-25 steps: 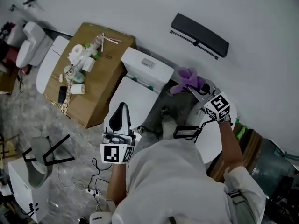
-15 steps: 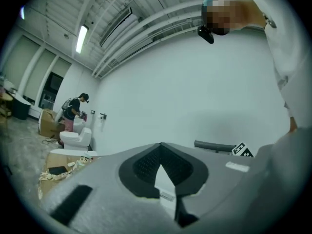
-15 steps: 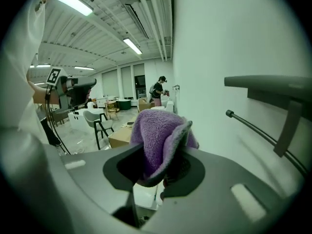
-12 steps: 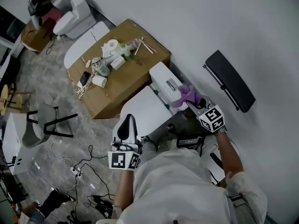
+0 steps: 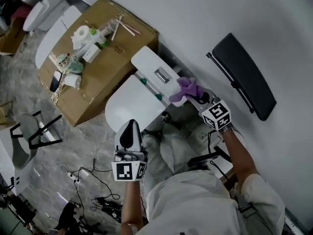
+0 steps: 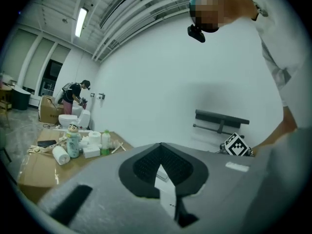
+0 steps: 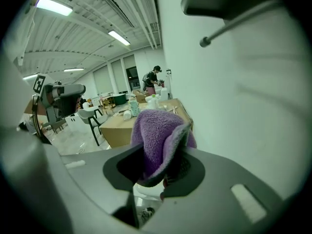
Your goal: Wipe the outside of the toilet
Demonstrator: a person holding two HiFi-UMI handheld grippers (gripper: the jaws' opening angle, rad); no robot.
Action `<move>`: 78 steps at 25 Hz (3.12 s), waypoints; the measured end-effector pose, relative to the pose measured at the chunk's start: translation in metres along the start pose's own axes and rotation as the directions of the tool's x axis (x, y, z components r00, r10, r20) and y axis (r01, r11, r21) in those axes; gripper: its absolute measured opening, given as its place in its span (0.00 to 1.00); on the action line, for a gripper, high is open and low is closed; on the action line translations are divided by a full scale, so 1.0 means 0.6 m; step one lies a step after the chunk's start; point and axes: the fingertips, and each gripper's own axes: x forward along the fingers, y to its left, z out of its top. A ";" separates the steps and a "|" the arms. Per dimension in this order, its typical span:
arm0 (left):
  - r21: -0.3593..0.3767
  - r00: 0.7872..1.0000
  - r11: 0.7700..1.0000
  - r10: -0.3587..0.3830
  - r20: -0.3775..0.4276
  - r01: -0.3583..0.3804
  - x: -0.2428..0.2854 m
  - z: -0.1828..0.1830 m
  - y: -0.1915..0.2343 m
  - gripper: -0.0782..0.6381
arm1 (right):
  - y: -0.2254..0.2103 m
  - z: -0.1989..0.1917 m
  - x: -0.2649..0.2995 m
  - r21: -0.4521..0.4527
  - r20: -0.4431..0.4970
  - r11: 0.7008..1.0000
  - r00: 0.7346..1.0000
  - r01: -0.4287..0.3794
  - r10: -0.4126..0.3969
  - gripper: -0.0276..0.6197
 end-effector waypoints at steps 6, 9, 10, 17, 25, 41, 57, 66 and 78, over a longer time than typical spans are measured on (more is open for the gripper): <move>0.028 0.990 0.991 -0.130 -0.061 0.131 0.075 -0.095 0.006 0.12 | -0.054 -0.084 0.027 0.094 -0.005 0.991 0.995 0.096 -0.096 0.19; 0.019 0.981 0.983 -0.179 -0.076 0.181 0.101 -0.140 -0.003 0.12 | -0.072 -0.128 0.031 0.112 -0.027 0.983 0.989 0.147 -0.145 0.19; 0.013 0.979 0.982 -0.189 -0.079 0.190 0.112 -0.156 -0.005 0.12 | -0.078 -0.141 0.034 0.113 -0.036 0.981 0.987 0.159 -0.156 0.19; -0.063 0.964 0.967 -0.251 -0.087 0.246 0.155 -0.241 -0.022 0.12 | -0.066 -0.207 0.055 0.105 -0.065 0.977 0.982 0.186 -0.179 0.19; -0.077 0.961 0.964 -0.259 -0.095 0.253 0.178 -0.294 -0.001 0.12 | -0.094 -0.172 0.116 0.113 -0.065 0.980 0.985 0.166 -0.159 0.20; -0.108 0.988 0.985 -0.143 -0.053 0.137 0.208 -0.281 0.064 0.12 | -0.138 -0.084 0.240 0.142 -0.128 0.988 0.991 0.065 -0.047 0.20; -0.128 0.998 0.990 -0.060 -0.035 0.055 0.234 -0.271 0.106 0.12 | -0.163 -0.003 0.350 0.085 -0.150 0.996 0.989 0.016 -0.003 0.20; -0.137 1.000 0.991 0.001 -0.017 -0.004 0.231 -0.260 0.139 0.12 | -0.160 0.044 0.417 0.036 -0.176 0.999 0.984 -0.002 0.008 0.20; -0.155 0.999 0.987 0.038 -0.005 -0.038 0.197 -0.264 0.172 0.12 | -0.094 0.084 0.484 -0.086 -0.218 0.995 0.975 -0.055 0.035 0.20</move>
